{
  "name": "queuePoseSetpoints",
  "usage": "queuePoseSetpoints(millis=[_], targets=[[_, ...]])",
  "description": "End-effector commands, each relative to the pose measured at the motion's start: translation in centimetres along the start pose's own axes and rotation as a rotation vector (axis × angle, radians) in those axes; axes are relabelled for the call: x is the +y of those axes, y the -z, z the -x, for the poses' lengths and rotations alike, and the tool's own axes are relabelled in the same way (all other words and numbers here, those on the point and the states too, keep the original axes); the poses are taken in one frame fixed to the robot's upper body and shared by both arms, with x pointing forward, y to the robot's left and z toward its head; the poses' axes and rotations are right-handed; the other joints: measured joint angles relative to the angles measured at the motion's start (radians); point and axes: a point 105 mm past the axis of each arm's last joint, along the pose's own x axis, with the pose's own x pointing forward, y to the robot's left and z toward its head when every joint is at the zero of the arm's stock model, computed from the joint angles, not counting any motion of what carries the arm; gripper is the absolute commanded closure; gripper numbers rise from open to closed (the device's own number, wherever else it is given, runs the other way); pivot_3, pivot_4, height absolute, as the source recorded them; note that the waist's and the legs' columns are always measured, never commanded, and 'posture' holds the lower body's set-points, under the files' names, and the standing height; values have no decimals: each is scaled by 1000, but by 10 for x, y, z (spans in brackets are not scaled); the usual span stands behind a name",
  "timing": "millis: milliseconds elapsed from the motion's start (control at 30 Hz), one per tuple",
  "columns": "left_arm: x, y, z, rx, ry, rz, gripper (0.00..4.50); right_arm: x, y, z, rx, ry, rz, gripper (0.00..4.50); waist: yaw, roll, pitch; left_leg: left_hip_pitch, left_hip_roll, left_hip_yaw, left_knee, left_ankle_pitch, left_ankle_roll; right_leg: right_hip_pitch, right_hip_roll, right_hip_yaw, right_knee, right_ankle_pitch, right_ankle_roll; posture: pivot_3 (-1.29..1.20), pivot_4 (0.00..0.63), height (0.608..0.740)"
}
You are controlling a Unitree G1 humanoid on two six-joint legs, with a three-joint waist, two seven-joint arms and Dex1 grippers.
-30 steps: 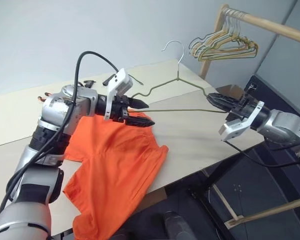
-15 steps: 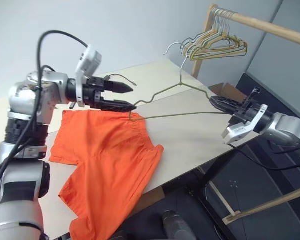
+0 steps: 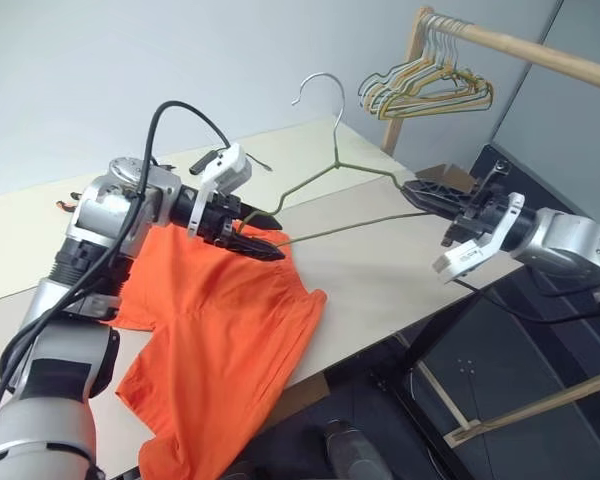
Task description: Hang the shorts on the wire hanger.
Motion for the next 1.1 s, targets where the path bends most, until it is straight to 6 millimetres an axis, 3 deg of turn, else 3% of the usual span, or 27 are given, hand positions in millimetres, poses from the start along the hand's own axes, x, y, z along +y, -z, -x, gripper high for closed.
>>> queuePoseSetpoints(millis=[33,267,467,600,800,900,1000,1100], targets=[[-3,-5,6,4,-11,-45,2185,-19,5,-3,-1,56,53,4500,0,0,0,0,0,0,0,0,0,0,0,0,0,0,0,-218,0,740],[-5,-1,7,17,-14,-37,4475,-24,10,-6,11,72,83,4500,0,0,0,0,0,0,0,0,0,0,0,0,0,0,0,-213,0,740],[-2,0,8,23,-43,-21,4475,-24,7,-7,-4,69,67,4500,1,0,0,0,0,0,0,0,0,0,0,0,0,0,0,-210,0,740],[2,0,10,23,-76,-10,4500,-19,4,-6,-3,43,-35,3410,-1,0,0,0,0,1,0,0,0,0,0,1,0,0,0,-206,0,740],[7,7,19,61,-152,-5,4500,-17,-4,4,-33,-47,-188,1238,0,0,0,0,0,0,0,0,1,0,0,0,0,0,1,-193,0,740],[8,16,24,102,-207,-70,4500,-19,-3,6,37,-106,-512,174,0,0,0,1,1,0,0,-1,1,1,0,0,0,0,1,-176,1,740],[2,21,25,124,-220,-141,4500,-19,-8,8,52,-266,-938,48,3,0,0,1,2,0,1,-1,2,2,0,0,0,0,1,-163,5,740],[-4,21,24,115,-211,-201,4500,-14,-17,9,25,-466,-1189,48,17,0,0,0,3,-2,6,-3,4,5,0,-2,0,1,1,-146,5,740]])
